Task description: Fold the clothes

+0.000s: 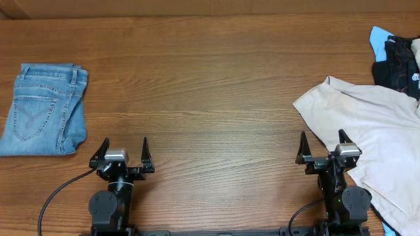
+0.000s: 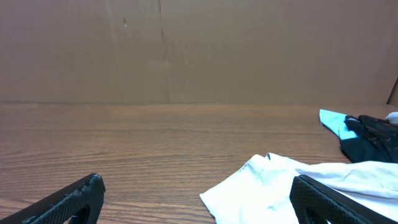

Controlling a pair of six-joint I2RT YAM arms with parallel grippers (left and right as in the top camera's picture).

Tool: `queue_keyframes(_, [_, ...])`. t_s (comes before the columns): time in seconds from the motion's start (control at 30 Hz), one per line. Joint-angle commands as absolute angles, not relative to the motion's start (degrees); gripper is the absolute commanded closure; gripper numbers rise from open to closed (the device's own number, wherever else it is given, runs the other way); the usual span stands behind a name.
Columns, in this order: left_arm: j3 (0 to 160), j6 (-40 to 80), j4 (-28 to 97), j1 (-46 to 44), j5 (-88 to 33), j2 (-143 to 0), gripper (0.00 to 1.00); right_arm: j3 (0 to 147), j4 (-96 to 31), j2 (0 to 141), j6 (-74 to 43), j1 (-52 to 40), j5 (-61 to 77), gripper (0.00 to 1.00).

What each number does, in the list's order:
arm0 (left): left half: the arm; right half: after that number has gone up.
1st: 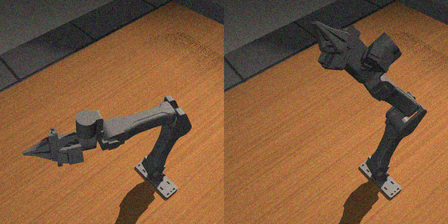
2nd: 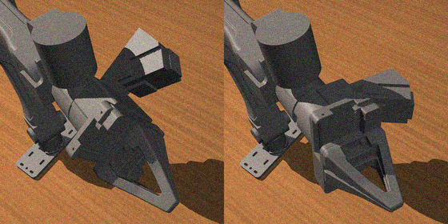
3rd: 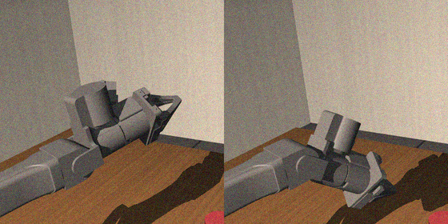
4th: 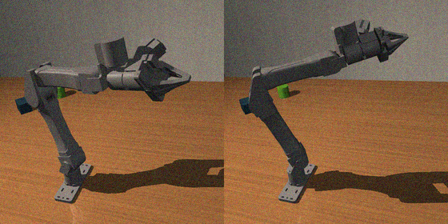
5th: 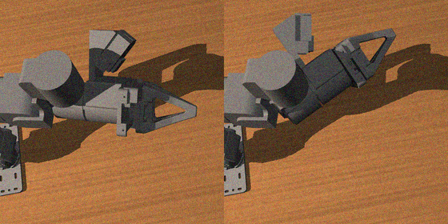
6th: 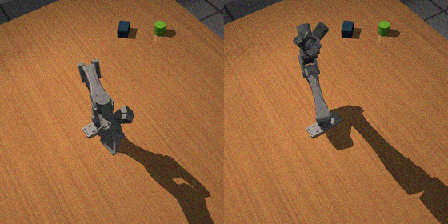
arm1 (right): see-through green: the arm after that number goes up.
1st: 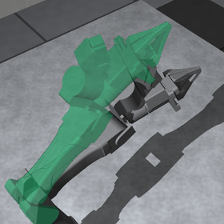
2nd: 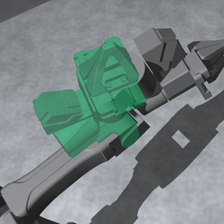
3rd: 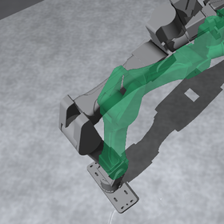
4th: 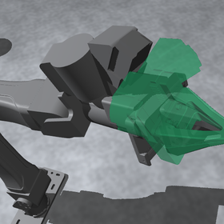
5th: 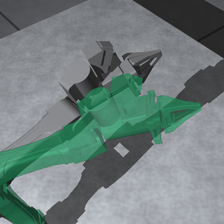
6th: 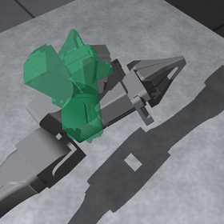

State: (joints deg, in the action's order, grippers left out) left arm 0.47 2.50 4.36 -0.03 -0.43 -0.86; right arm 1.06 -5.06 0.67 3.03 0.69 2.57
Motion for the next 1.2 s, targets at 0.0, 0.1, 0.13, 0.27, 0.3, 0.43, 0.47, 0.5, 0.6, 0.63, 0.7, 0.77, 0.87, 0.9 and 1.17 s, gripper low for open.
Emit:
queue_keyframes(0.0, [0.3, 1.3, 4.4, -0.4, -0.5, -0.3, 0.00, 0.4, -4.6, 0.2, 3.3, 0.4, 2.2, 0.00])
queue_keyframes(0.1, [0.3, 1.3, 4.4, -0.4, -0.5, -0.3, 0.00, 0.4, -4.6, 0.2, 3.3, 0.4, 2.2, 0.00])
queue_keyframes(0.13, [0.3, 1.3, 4.4, -0.4, -0.5, -0.3, 0.00, 0.4, -4.6, 0.2, 3.2, 0.4, 2.2, 0.00])
queue_keyframes(0.27, [0.3, 1.3, 4.4, -0.4, -0.5, -0.3, 0.00, 0.4, -4.6, 0.2, 3.2, 0.4, 2.2, 0.00])
queue_keyframes(0.3, [0.3, 1.3, 4.4, -0.4, -0.5, -0.3, 0.00, 0.4, -4.6, 0.2, 3.3, 0.4, 2.2, 0.00])
queue_keyframes(0.43, [0.3, 1.3, 4.4, -0.4, -0.5, -0.3, 0.00, 0.4, -4.6, 0.2, 3.3, 0.4, 2.2, 0.00])
queue_keyframes(0.47, [0.3, 1.3, 4.4, -0.4, -0.5, -0.3, 0.00, 0.4, -4.6, 0.2, 3.2, 0.4, 2.2, 0.00])
queue_keyframes(0.5, [0.3, 1.3, 4.4, -0.4, -0.5, -0.3, 0.00, 0.4, -4.6, 0.2, 3.3, 0.4, 2.2, 0.00])
queue_keyframes(0.6, [0.3, 1.3, 4.4, -0.4, -0.5, -0.3, 0.00, 0.4, -4.6, 0.2, 3.3, 0.4, 2.2, 0.00])
queue_keyframes(0.63, [0.3, 1.3, 4.4, -0.4, -0.5, -0.3, 0.00, 0.4, -4.6, 0.2, 3.2, 0.4, 2.2, 0.00])
queue_keyframes(0.7, [0.3, 1.3, 4.4, -0.5, -0.5, -0.3, 0.00, 0.4, -4.6, 0.2, 3.2, 0.4, 2.2, 0.00])
queue_keyframes(0.77, [0.3, 1.3, 4.4, -0.4, -0.5, -0.3, 0.00, 0.4, -4.6, 0.2, 3.2, 0.4, 2.2, 0.00])
queue_keyframes(0.87, [0.3, 1.3, 4.4, -0.4, -0.5, -0.5, 0.00, 0.4, -4.6, 0.2, 3.2, 0.4, 2.2, 0.00])
queue_keyframes(0.9, [0.3, 1.3, 4.4, -0.4, -0.5, -1.0, 0.00, 0.4, -4.6, 0.2, 3.2, 0.4, 2.2, 0.00])
queue_keyframes(1.17, [0.3, 1.3, 4.4, -0.4, -0.5, -5.4, 0.00, 0.4, -4.6, 0.2, 3.2, 0.4, 2.2, 0.00])
